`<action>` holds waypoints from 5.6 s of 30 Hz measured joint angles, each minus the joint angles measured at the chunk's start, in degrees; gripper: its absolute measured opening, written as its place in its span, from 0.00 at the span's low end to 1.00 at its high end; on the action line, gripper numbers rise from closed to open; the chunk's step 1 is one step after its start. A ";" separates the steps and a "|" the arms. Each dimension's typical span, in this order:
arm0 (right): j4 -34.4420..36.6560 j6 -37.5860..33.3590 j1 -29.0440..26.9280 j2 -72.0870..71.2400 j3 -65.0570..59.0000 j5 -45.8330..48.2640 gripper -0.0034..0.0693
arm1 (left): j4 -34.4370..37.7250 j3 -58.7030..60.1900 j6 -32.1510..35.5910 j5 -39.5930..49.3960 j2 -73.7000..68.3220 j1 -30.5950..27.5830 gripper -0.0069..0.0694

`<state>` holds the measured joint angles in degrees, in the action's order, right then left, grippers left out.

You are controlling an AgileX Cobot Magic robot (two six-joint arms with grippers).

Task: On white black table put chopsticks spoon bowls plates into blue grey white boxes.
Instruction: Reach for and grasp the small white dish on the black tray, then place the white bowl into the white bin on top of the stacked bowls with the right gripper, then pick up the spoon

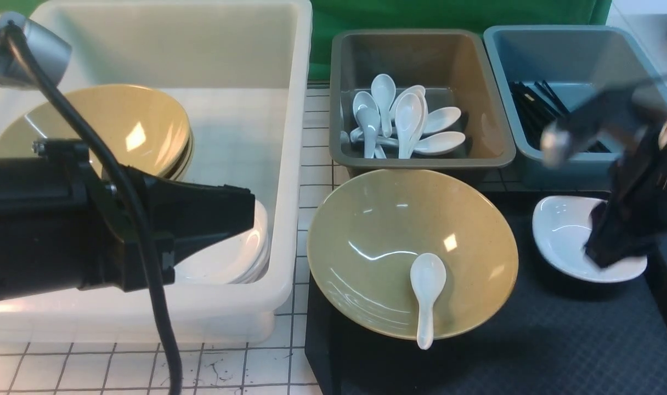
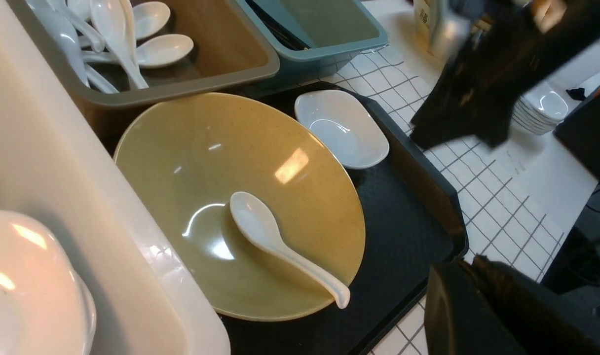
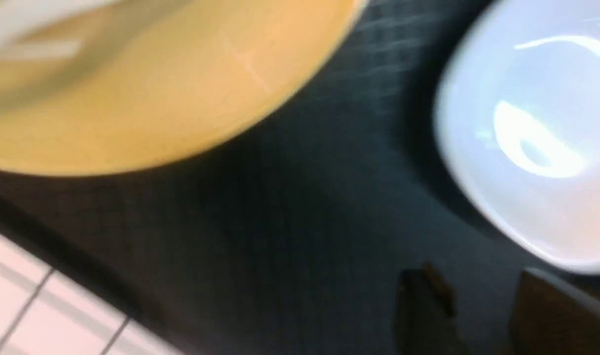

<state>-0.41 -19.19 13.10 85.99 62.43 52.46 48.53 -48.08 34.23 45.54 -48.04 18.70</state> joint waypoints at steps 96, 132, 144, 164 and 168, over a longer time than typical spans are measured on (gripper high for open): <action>-9.92 11.59 41.79 18.67 53.53 14.58 0.54 | -35.38 -2.98 -41.49 14.30 19.98 0.00 0.09; -14.72 37.77 41.79 -60.69 -6.39 14.62 0.17 | -39.79 -37.51 -66.41 11.14 -55.81 32.35 0.17; -14.59 35.15 41.79 -60.70 -6.43 14.62 0.17 | -42.67 -46.31 -66.60 17.05 -69.27 30.82 0.59; -16.55 36.40 41.79 -60.70 -6.43 14.62 0.18 | -45.48 -61.68 -63.48 24.45 -69.63 30.81 0.21; -22.84 40.64 41.79 -60.70 -6.43 14.62 0.18 | -48.54 -68.57 -61.72 23.04 -67.32 30.19 0.21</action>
<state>-23.25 21.45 54.89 25.29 56.00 67.08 0.00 -116.65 -27.49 68.58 -115.35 48.89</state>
